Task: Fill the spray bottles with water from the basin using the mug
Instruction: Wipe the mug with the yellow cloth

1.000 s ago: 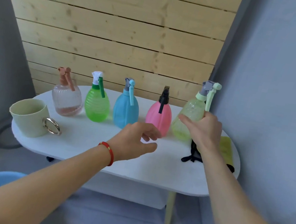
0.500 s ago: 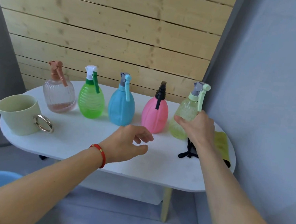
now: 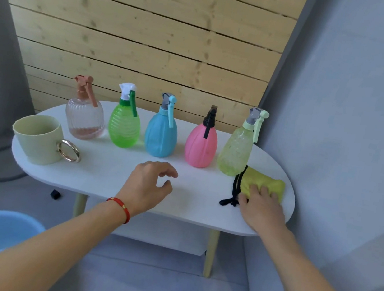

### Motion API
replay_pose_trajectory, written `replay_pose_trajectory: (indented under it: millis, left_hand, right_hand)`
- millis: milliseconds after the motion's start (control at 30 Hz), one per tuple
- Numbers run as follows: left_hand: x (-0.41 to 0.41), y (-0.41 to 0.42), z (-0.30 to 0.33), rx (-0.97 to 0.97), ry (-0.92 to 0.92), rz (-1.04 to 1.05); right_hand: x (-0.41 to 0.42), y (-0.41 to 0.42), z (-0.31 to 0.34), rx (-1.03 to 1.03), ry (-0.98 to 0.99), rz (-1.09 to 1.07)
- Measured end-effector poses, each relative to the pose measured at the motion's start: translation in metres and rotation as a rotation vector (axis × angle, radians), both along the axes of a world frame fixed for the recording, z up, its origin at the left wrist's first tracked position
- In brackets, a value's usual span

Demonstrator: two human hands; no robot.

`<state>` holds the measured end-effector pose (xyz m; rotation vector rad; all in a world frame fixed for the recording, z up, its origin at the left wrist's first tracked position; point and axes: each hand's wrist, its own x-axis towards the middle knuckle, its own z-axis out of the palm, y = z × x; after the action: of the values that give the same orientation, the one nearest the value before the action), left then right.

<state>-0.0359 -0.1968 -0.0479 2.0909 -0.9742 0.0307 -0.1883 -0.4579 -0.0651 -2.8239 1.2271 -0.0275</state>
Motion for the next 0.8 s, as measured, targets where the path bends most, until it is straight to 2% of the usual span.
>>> replay_pose_trajectory:
  millis: [133, 200, 300, 400, 500, 567, 633, 667, 800]
  left_hand:
    - [0.005, 0.019, 0.004, -0.022, -0.003, 0.028]
    - [0.008, 0.036, 0.004, -0.071, -0.005, 0.073]
    - [0.019, 0.069, 0.002, -0.122, -0.054, 0.188]
    - [0.039, 0.102, 0.003, -0.032, -0.318, 0.296]
    - [0.069, 0.134, 0.012, 0.243, -0.673, 0.346]
    - [0.083, 0.145, 0.020, 0.413, -0.771, 0.312]
    - [0.088, 0.146, 0.025, 0.475, -0.772, 0.293]
    - [0.087, 0.146, 0.026, 0.442, -0.738, 0.298]
    - [0.067, 0.144, 0.021, 0.096, -0.323, 0.464]
  right_hand:
    - [-0.001, 0.056, 0.012, -0.186, 0.119, 0.078]
    - [0.007, 0.087, 0.015, -0.241, 0.089, 0.188]
    - [0.032, 0.120, 0.018, -0.200, -0.005, 0.351]
    - [0.064, 0.134, 0.017, -0.064, -0.015, 0.321]
    - [0.089, 0.157, 0.001, 0.048, 0.074, 0.353]
    - [0.098, 0.170, -0.005, 0.020, 0.072, 0.460]
    - [0.104, 0.178, -0.005, 0.038, 0.070, 0.548]
    - [0.108, 0.181, -0.004, 0.056, 0.078, 0.567]
    - [0.123, 0.188, -0.002, 0.067, 0.088, 0.586]
